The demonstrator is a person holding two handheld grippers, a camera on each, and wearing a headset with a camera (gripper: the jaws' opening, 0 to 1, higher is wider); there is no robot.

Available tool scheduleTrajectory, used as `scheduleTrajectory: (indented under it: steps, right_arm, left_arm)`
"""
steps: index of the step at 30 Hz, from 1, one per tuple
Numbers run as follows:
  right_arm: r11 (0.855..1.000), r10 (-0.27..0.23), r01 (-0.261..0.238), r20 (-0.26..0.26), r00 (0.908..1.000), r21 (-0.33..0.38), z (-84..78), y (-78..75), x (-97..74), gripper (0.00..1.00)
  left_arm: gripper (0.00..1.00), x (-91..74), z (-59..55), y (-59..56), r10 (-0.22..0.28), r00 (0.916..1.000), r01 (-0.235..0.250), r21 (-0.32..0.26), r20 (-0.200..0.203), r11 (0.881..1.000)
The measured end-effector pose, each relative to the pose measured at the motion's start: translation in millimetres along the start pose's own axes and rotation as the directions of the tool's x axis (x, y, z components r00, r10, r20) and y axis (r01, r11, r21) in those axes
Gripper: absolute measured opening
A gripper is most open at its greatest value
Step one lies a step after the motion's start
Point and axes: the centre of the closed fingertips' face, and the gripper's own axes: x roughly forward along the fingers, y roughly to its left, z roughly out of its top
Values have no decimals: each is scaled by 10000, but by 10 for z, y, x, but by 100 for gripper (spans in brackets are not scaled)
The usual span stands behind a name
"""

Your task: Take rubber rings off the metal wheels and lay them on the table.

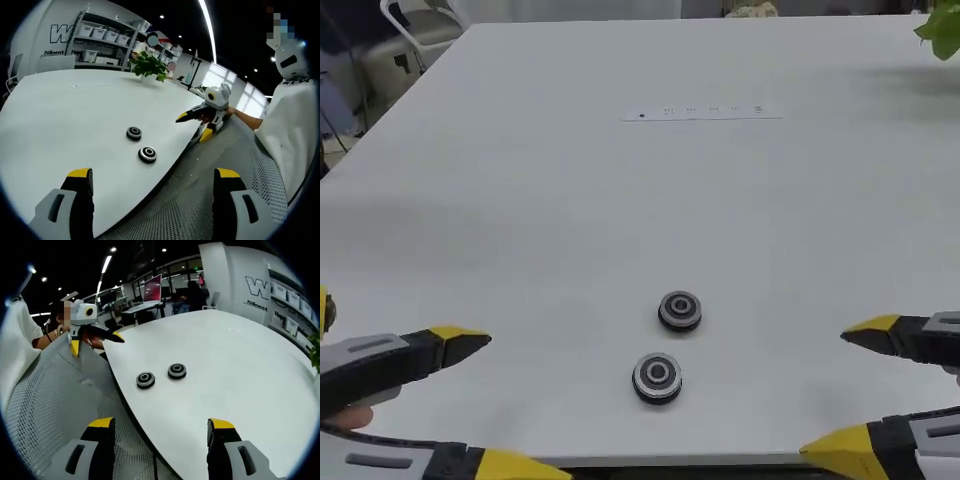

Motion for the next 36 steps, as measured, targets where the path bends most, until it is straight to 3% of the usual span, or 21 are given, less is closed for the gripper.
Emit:
scheduleTrajectory:
  steps: [36]
  right_arm:
    - [10000, 11, -11, 63, 10000, 61, 6, -6, 0, 74]
  left_arm:
    - [99, 4, -24, 10, 34, 9999, -34, 6, -128, 10000]
